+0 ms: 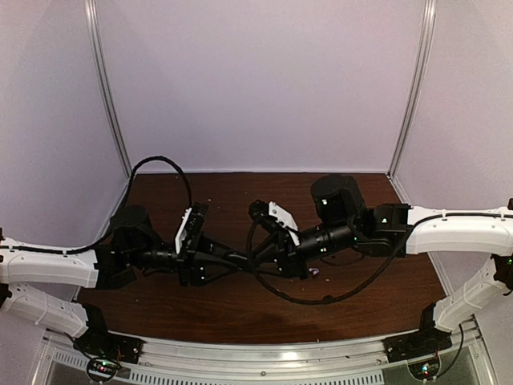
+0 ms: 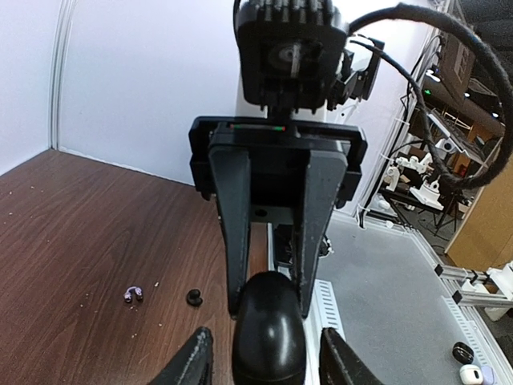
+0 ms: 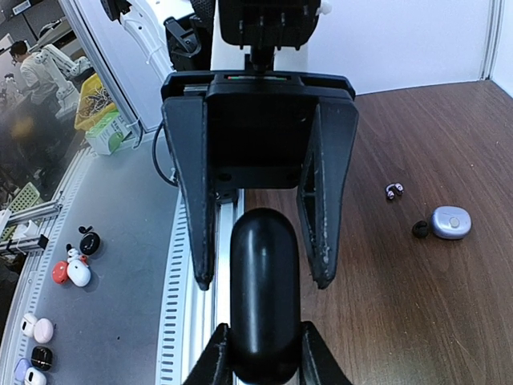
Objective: Insert the wireless bluetooth earbuds into the charging case
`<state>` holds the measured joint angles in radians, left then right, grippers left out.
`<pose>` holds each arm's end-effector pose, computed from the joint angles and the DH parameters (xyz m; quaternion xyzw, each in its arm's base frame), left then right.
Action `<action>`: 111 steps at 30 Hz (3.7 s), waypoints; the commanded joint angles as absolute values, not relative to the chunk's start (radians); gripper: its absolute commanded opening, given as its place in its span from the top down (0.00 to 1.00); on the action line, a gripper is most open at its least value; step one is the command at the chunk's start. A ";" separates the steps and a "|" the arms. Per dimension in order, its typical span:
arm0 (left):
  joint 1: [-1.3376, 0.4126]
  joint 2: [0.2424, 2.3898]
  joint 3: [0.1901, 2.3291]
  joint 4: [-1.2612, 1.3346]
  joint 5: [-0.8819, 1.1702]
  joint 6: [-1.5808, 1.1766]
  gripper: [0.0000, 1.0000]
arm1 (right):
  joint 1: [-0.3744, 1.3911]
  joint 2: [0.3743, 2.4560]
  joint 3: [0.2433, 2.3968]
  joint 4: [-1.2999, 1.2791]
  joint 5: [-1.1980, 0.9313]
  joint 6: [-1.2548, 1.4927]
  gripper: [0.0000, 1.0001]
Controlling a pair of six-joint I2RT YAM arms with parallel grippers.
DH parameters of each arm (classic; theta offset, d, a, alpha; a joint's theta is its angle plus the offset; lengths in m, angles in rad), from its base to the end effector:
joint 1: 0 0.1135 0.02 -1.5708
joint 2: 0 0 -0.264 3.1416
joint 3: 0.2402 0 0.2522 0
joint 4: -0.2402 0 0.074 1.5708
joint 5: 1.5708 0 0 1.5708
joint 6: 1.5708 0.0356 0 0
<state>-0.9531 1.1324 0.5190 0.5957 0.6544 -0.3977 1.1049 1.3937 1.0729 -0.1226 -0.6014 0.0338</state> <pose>0.1242 -0.2123 0.2588 0.4018 0.5879 -0.5938 0.3746 0.1250 0.2934 0.3087 -0.5481 0.6136 0.4860 0.2949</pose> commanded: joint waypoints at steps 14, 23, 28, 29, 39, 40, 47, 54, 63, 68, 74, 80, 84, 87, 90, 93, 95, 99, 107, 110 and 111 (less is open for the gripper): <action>-0.989 1.174 0.557 0.621 0.600 -0.365 0.63 | 1.111 1.371 1.100 -0.085 -0.569 0.063 0.98; -0.988 1.179 0.543 0.673 0.590 -0.394 0.76 | 1.111 1.367 1.093 -0.076 -0.570 0.069 0.99; -0.989 1.183 0.534 0.689 0.597 -0.397 0.85 | 1.111 1.363 1.089 -0.067 -0.568 0.073 0.99; -0.989 1.182 0.532 0.695 0.601 -0.397 0.88 | 1.111 1.362 1.087 -0.064 -0.571 0.074 0.98; -0.989 1.158 0.525 0.669 0.610 -0.357 1.00 | 1.100 1.342 1.091 -0.076 -0.556 0.073 0.49; -0.989 1.156 0.524 0.669 0.613 -0.354 1.00 | 1.100 1.343 1.093 -0.076 -0.553 0.074 0.49; -0.991 1.154 0.528 0.672 0.627 -0.353 1.00 | 1.100 1.376 1.117 -0.090 -0.507 0.086 0.49; -1.007 1.161 0.537 0.648 0.632 -0.325 1.00 | 1.068 1.362 1.120 -0.083 -0.464 0.120 0.53; -1.008 1.157 0.540 0.639 0.631 -0.311 1.00 | 1.034 1.350 1.113 -0.079 -0.401 0.139 0.54; -1.009 1.153 0.534 0.644 0.600 -0.328 1.00 | 1.031 1.340 1.110 -0.089 -0.412 0.121 0.54; -0.991 1.137 0.493 0.672 0.525 -0.391 1.00 | 1.023 1.268 1.081 -0.058 -0.438 0.101 0.48; -0.902 1.093 0.464 0.649 0.485 -0.463 1.00 | 0.953 1.240 1.042 -0.043 -0.407 0.129 0.45; -0.797 1.023 0.444 0.592 0.444 -0.505 1.00 | 0.918 1.280 0.987 -0.004 -0.397 0.177 0.46; -0.741 0.966 0.436 0.516 0.387 -0.511 1.00 | 0.920 1.363 0.985 0.042 -0.394 0.213 0.48; -0.707 0.923 0.436 0.456 0.344 -0.515 1.00 | 0.934 1.466 1.003 0.103 -0.385 0.247 0.49; -0.686 0.887 0.431 0.417 0.307 -0.533 1.00 | 0.957 1.581 1.052 0.138 -0.367 0.262 0.51; -0.682 0.857 0.418 0.404 0.279 -0.541 1.00 | 0.974 1.664 1.092 0.160 -0.358 0.281 0.53; -0.673 0.801 0.408 0.356 0.206 -0.550 1.00 | 1.002 1.829 1.185 0.202 -0.345 0.312 0.57; -0.656 0.715 0.432 0.261 0.096 -0.551 1.00 | 1.057 2.100 1.400 0.246 -0.315 0.359 0.62; -0.653 0.702 0.444 0.240 0.079 -0.549 1.00 | 1.068 2.178 1.471 0.238 -0.314 0.367 0.64; -0.652 0.699 0.448 0.234 0.073 -0.549 1.00 | 1.072 2.197 1.491 0.229 -0.304 0.365 0.64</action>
